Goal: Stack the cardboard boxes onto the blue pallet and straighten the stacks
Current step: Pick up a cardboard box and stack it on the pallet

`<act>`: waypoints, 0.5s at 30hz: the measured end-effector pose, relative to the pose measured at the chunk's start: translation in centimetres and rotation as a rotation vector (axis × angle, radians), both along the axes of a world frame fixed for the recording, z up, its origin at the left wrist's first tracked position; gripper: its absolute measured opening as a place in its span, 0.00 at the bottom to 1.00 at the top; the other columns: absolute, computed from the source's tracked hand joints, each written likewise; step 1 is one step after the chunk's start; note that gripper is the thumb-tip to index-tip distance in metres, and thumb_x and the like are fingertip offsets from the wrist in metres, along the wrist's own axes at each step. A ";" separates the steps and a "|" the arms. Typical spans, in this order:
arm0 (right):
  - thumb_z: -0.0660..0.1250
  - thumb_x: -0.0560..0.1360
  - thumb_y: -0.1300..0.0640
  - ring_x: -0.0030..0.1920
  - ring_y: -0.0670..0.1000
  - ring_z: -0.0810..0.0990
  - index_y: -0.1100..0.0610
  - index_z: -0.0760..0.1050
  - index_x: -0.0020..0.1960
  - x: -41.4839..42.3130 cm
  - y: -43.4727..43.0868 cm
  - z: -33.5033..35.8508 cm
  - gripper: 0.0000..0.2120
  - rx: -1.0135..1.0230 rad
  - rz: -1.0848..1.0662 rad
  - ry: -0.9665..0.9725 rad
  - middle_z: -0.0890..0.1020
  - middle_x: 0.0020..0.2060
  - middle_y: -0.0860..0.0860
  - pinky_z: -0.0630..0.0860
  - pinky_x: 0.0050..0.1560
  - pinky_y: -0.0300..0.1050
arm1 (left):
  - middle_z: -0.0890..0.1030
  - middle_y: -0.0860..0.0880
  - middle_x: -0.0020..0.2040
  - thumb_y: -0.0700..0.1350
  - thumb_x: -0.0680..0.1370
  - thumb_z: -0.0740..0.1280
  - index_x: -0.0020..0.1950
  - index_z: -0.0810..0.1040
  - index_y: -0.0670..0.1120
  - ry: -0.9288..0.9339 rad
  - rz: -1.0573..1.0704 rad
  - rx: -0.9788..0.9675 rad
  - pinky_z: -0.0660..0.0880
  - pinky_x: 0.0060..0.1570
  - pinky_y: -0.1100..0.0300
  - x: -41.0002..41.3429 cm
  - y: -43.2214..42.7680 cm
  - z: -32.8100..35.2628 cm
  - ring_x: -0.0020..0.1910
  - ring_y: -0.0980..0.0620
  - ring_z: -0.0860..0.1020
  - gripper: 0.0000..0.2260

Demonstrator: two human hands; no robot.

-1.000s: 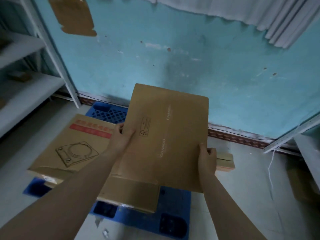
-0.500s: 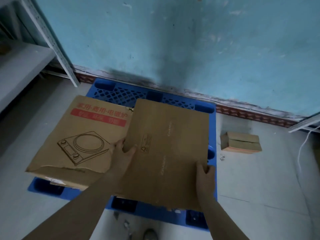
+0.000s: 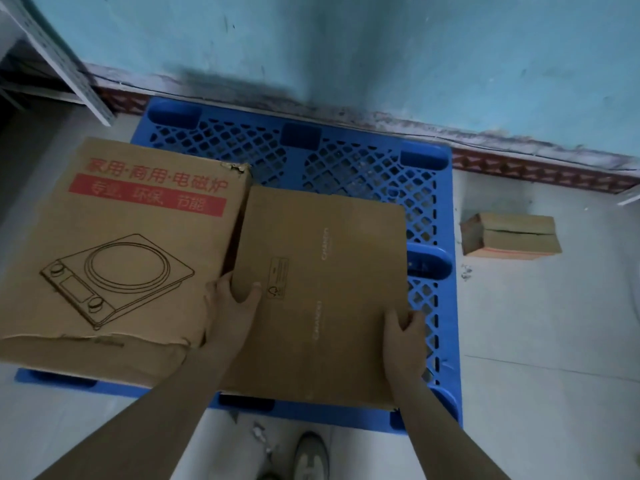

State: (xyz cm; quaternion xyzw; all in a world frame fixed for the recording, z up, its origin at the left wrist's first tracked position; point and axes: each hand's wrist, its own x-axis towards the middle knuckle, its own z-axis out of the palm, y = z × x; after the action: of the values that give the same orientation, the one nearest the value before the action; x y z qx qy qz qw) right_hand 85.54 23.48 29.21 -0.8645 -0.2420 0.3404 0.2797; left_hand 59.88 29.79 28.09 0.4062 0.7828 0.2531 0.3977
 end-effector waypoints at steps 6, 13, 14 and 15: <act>0.61 0.78 0.46 0.43 0.49 0.75 0.49 0.65 0.52 -0.1 -0.2 0.3 0.08 0.014 0.001 0.116 0.76 0.49 0.52 0.67 0.36 0.45 | 0.68 0.46 0.64 0.54 0.75 0.68 0.69 0.66 0.45 0.047 0.046 0.014 0.67 0.61 0.52 0.4 0.1 1.4 0.63 0.46 0.68 0.27; 0.64 0.78 0.48 0.57 0.52 0.75 0.52 0.67 0.67 -0.6 2.0 5.4 0.20 0.147 -0.049 0.163 0.75 0.60 0.51 0.71 0.53 0.49 | 0.66 0.49 0.65 0.49 0.78 0.63 0.69 0.67 0.47 -0.067 0.015 0.131 0.68 0.65 0.50 2.6 2.5 8.6 0.63 0.50 0.68 0.20; 0.64 0.77 0.48 0.59 0.53 0.75 0.53 0.67 0.67 -0.9 2.5 6.4 0.20 0.161 -0.048 0.184 0.75 0.61 0.52 0.73 0.56 0.51 | 0.66 0.49 0.65 0.49 0.79 0.61 0.69 0.68 0.47 -0.094 -0.001 0.142 0.68 0.64 0.52 2.9 3.0 9.7 0.63 0.52 0.69 0.19; 0.64 0.77 0.48 0.60 0.55 0.75 0.53 0.68 0.67 -1.1 3.1 7.7 0.20 0.176 -0.039 0.201 0.75 0.60 0.52 0.74 0.59 0.55 | 0.67 0.50 0.66 0.49 0.79 0.60 0.69 0.68 0.48 -0.113 -0.019 0.157 0.68 0.64 0.53 3.2 3.6 11.2 0.62 0.53 0.69 0.18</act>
State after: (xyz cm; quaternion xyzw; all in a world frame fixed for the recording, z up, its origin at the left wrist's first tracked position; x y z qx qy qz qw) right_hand 84.46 26.56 36.89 -0.8026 -0.2248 0.3973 0.3841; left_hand 63.11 33.37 39.28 0.4284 0.7329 0.3327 0.4106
